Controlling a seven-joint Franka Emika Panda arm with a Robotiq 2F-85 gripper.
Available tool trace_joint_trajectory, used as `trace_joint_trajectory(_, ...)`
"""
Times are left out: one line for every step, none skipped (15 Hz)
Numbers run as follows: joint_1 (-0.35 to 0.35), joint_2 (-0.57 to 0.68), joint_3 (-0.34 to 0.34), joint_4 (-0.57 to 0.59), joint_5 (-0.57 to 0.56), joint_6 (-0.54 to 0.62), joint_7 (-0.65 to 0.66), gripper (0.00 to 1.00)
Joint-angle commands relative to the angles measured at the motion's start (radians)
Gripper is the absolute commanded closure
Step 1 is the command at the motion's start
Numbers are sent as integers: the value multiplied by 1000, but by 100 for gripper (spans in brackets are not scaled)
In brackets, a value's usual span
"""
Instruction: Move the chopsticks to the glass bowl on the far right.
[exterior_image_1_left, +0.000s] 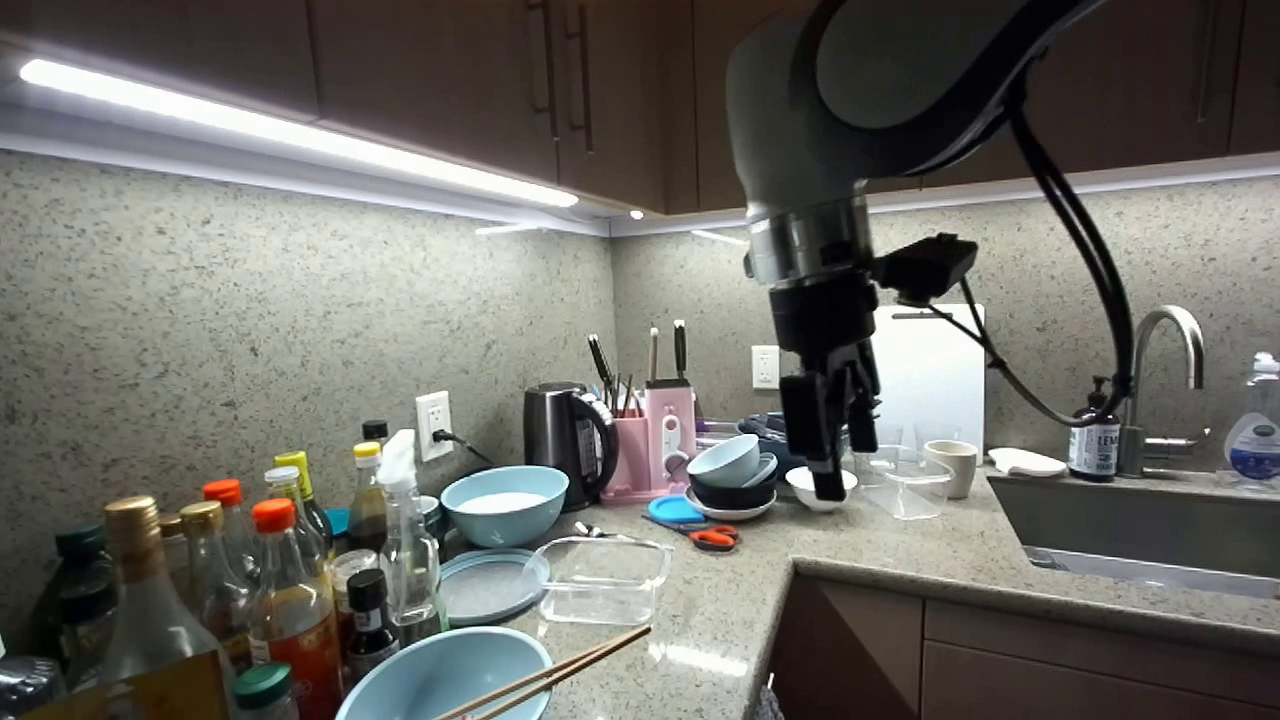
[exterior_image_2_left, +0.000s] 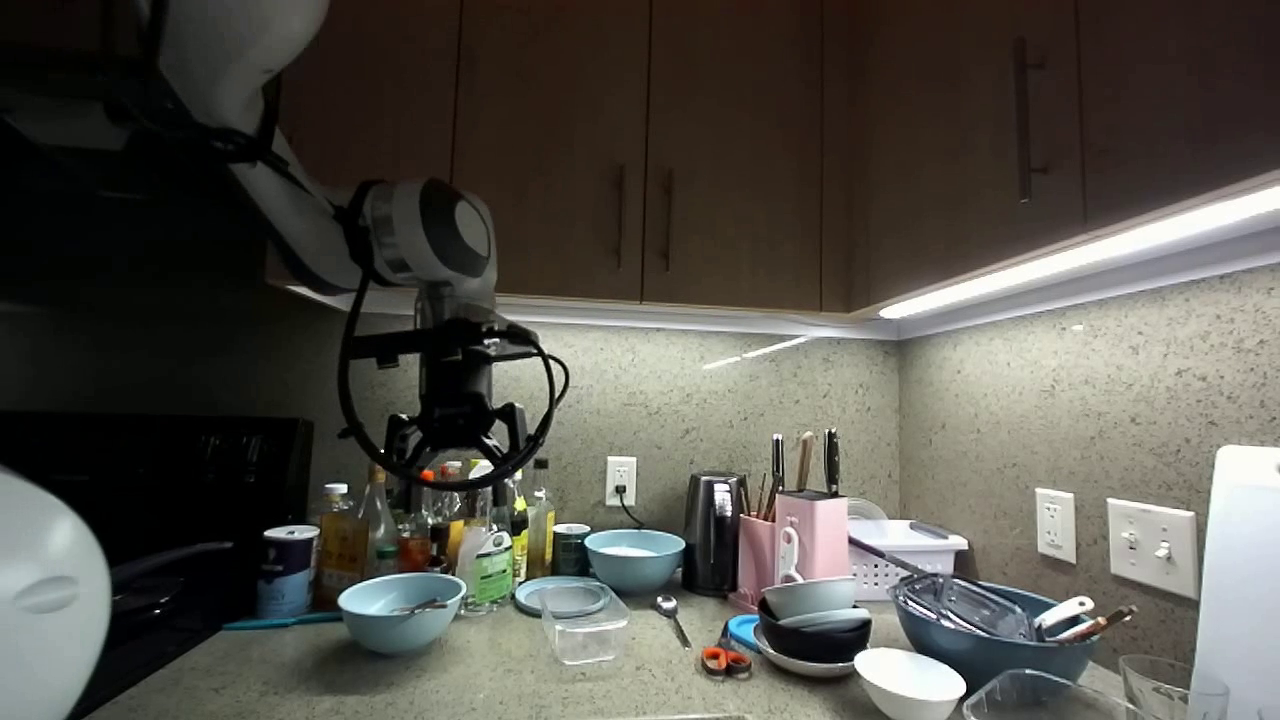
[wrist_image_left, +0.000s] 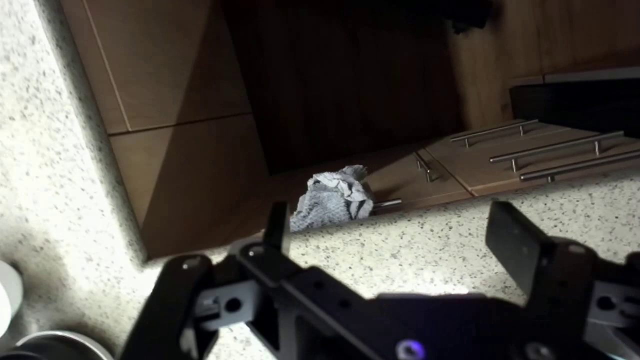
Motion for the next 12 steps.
trace_joint_trajectory(49,187,70,122,-89,32,17,0)
trace_joint_trajectory(67,231,90,151,-119,40,24,0)
trace_joint_trajectory(85,271,106,178,-150,48,28,0)
trace_joint_trajectory(102,308,116,203,-172,48,29,0)
trace_joint_trajectory(119,337,121,230,-180,36,18,0)
trace_joint_trajectory(130,359,122,248,-196,28,7,0)
trace_joint_trajectory(128,310,107,201,-156,41,11,0)
trace_joint_trajectory(139,337,110,221,-166,40,10,0)
trace_joint_trajectory(145,355,110,235,-170,40,10,0)
trace_joint_trajectory(145,364,110,243,-172,40,10,0)
trace_joint_trajectory(144,366,108,245,-173,40,10,0)
trace_joint_trajectory(144,366,108,246,-174,40,10,0)
